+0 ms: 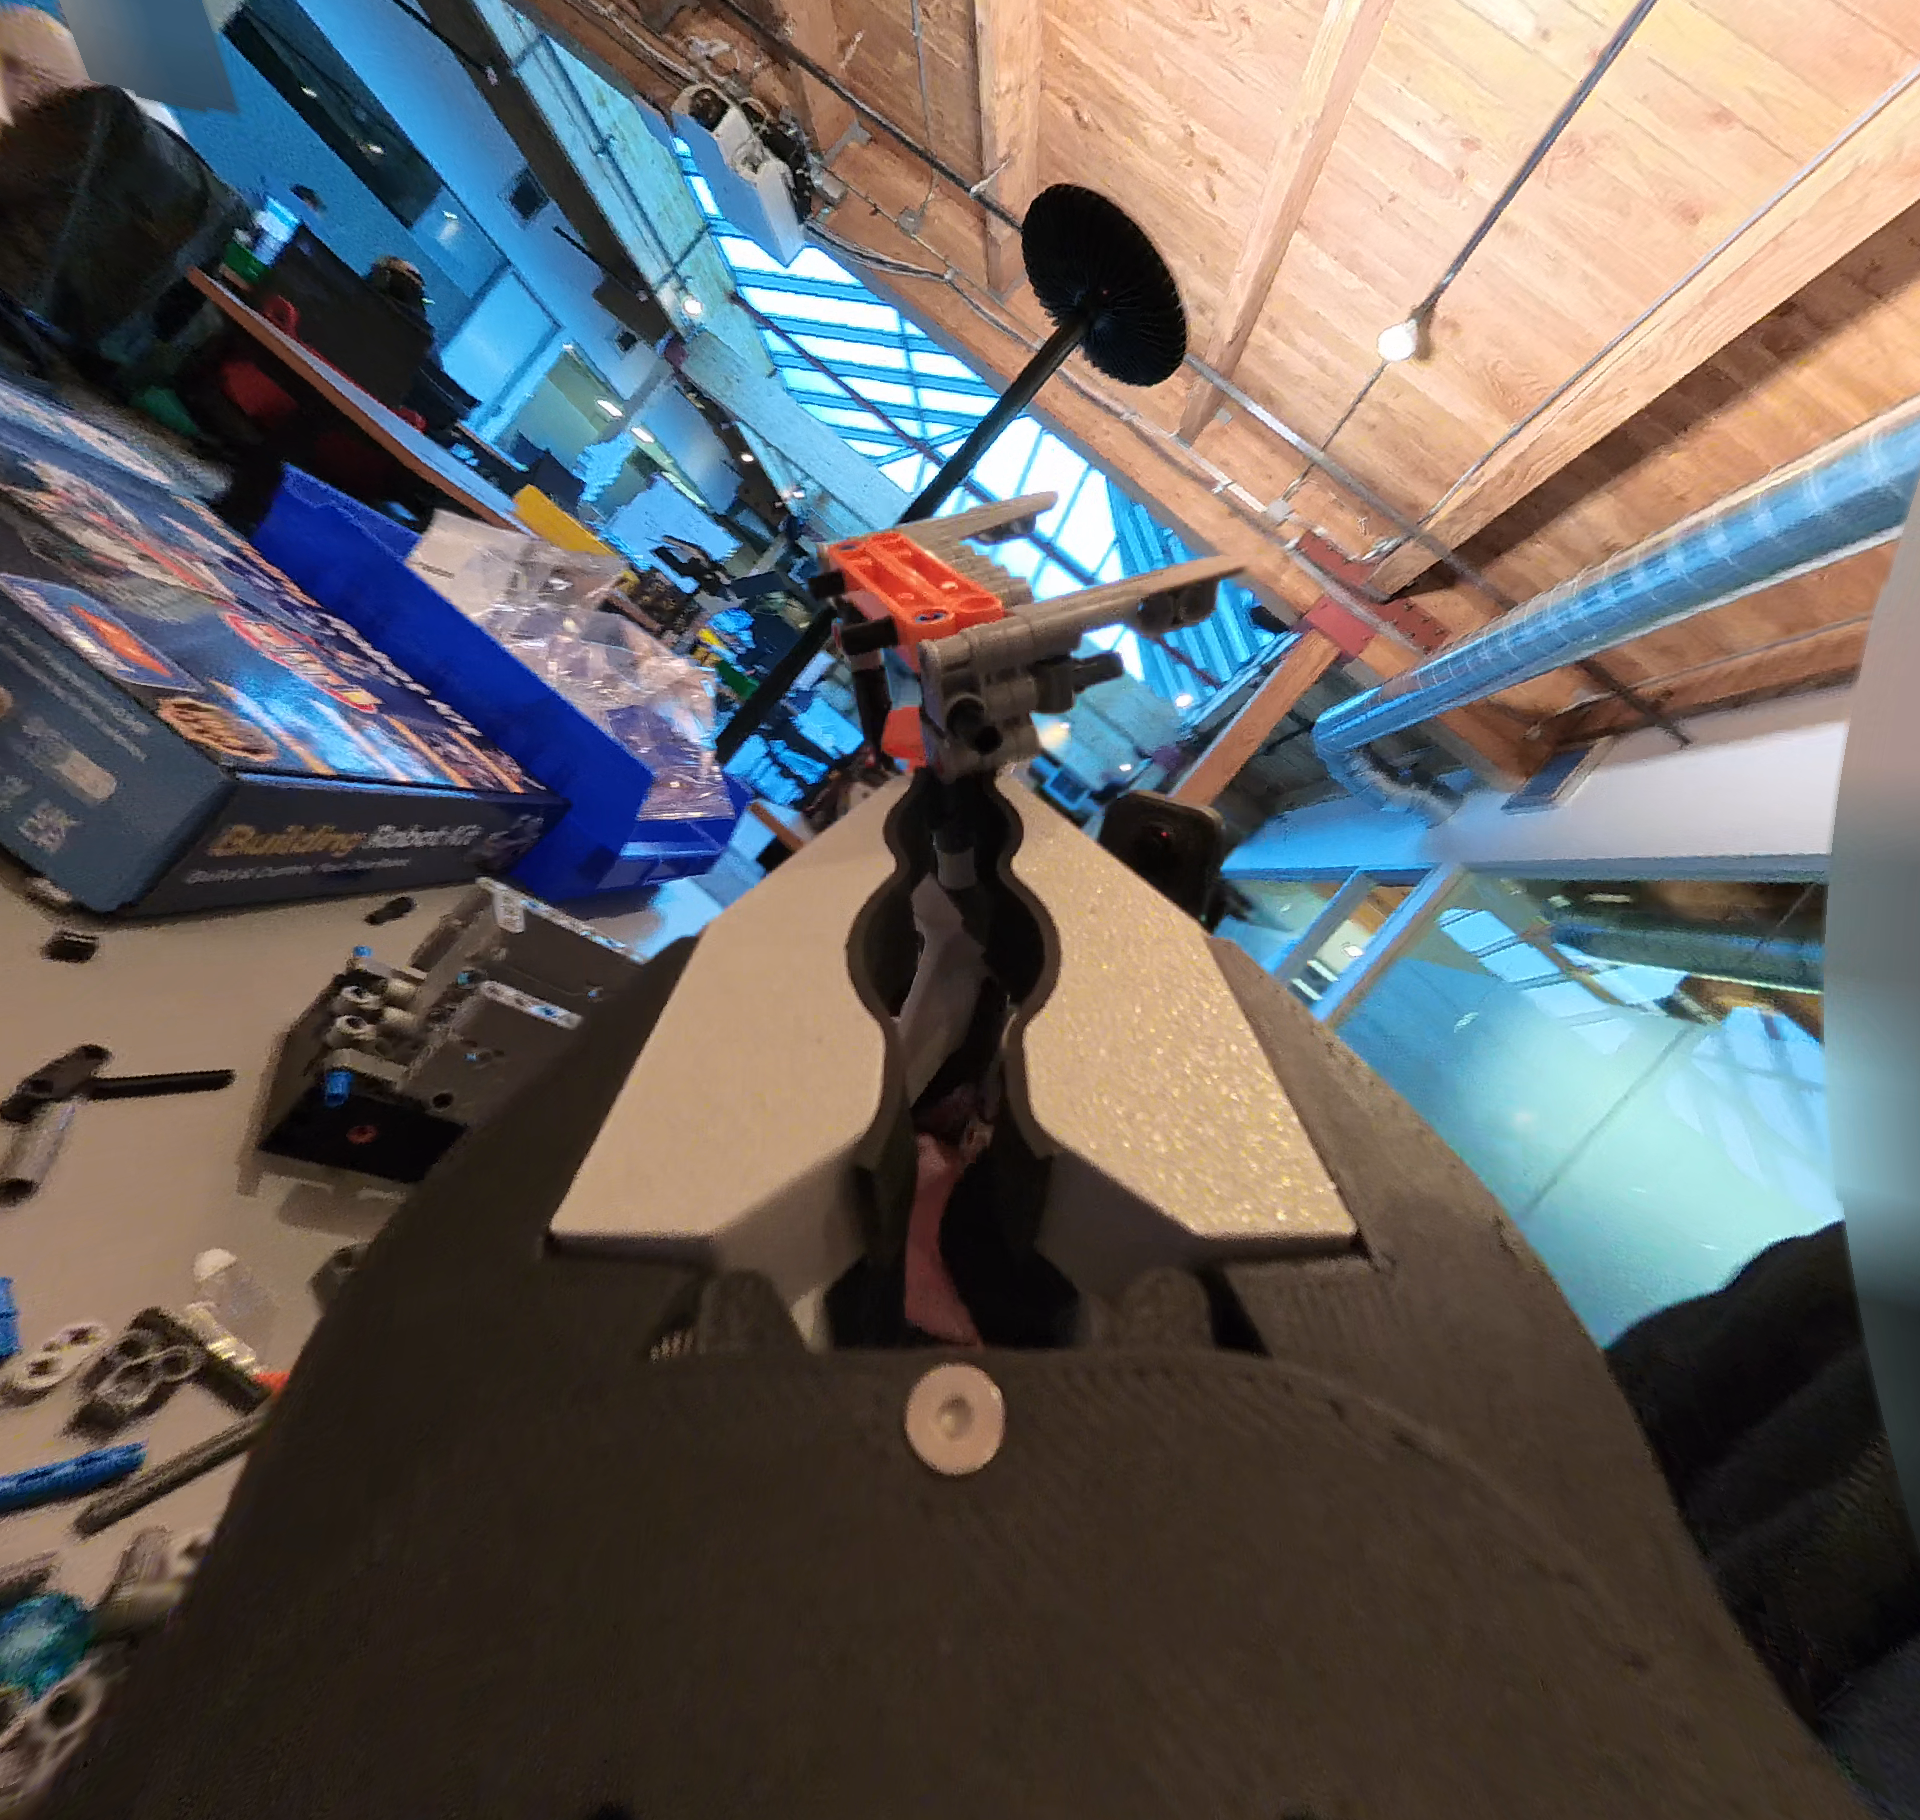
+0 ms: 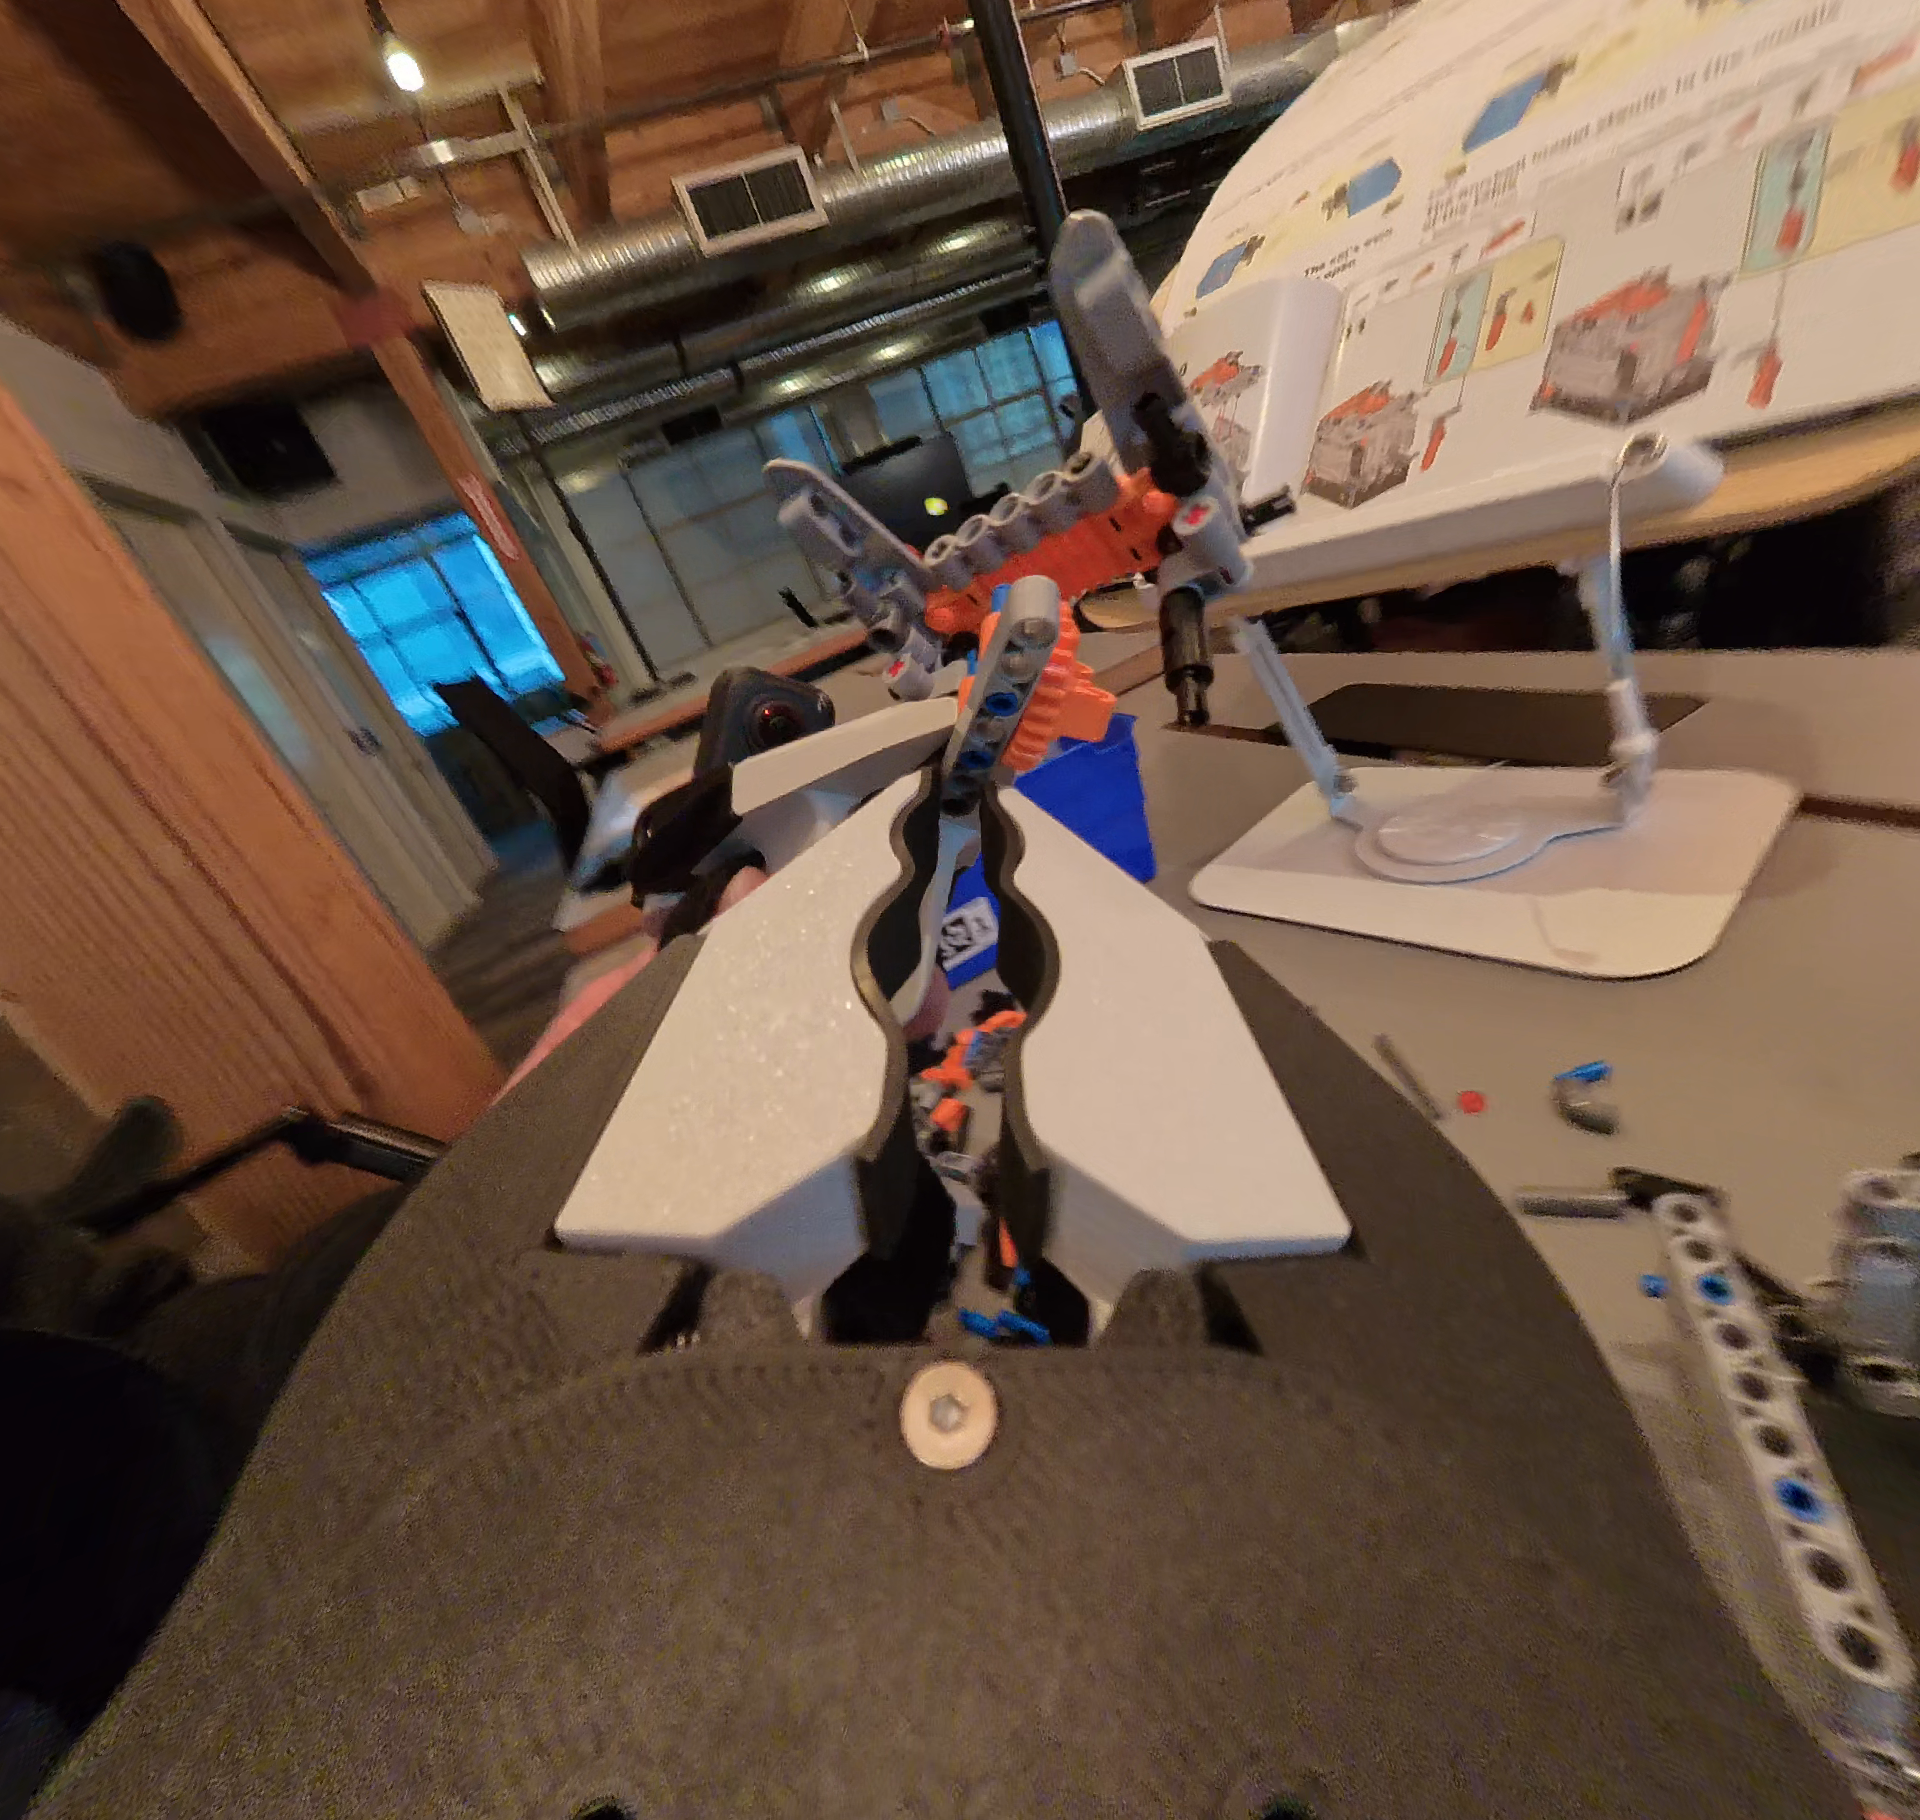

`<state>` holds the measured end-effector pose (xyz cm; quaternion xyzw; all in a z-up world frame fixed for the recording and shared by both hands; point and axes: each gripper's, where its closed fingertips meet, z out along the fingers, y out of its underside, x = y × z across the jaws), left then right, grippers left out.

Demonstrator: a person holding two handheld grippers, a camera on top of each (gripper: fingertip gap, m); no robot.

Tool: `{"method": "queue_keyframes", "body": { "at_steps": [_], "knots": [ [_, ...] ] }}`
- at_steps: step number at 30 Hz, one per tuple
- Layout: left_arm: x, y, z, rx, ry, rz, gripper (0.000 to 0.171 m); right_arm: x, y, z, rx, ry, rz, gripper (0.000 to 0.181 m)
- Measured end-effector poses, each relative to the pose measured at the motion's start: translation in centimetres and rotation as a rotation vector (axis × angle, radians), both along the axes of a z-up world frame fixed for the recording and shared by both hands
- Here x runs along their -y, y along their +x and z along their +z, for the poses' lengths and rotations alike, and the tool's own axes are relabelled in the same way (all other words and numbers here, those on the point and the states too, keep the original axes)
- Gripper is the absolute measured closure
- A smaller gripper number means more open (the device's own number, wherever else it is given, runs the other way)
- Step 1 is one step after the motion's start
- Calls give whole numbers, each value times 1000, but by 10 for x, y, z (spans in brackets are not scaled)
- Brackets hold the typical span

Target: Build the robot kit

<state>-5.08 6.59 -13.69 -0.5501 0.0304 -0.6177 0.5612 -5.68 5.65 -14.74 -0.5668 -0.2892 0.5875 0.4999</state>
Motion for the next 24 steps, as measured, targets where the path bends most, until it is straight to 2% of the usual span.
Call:
{"method": "queue_keyframes", "body": {
  "at_steps": [3, 6, 9, 13, 14, 15, 16, 17, 18, 21, 22, 24],
  "knots": [
    [1, 6, -1, -26, 11, 18, 166, -2, -1, 1, -79, -87, 53, 168],
    [2, 6, 1, -26, 21, 15, 167, 3, -1, 3, -83, -72, 66, 176],
    [3, 7, 0, -34, 12, 3, 168, 4, 0, 1, -51, -74, 102, 177],
    [2, 4, -3, -7, -18, -29, 169, 4, -1, -4, 37, -17, 59, 176],
    [0, -3, -2, 36, -27, -9, 168, 5, -1, -8, 83, 22, 35, 177],
    [-5, -30, 5, 136, -28, 43, 168, 6, 2, -11, 120, 49, 14, 177],
    [-8, -56, 8, 156, -15, 90, 168, 4, 6, -12, 116, 46, -1, 177],
    [-7, -60, 9, 61, 7, 129, 168, 3, 5, -14, 113, 33, 4, 177],
    [-3, -46, 10, -21, 28, 119, 167, 6, -1, -17, 132, 30, 32, 177],
    [-4, -21, -5, -74, -13, 44, 167, 13, -4, -23, 173, 39, 95, 176],
    [-5, -19, -10, -146, -25, 33, 167, 11, 0, -24, 172, 31, 104, 176],
    [-7, -23, -21, -316, -23, 112, 166, 11, 9, -29, 214, 35, 142, 176]
  ]
}}
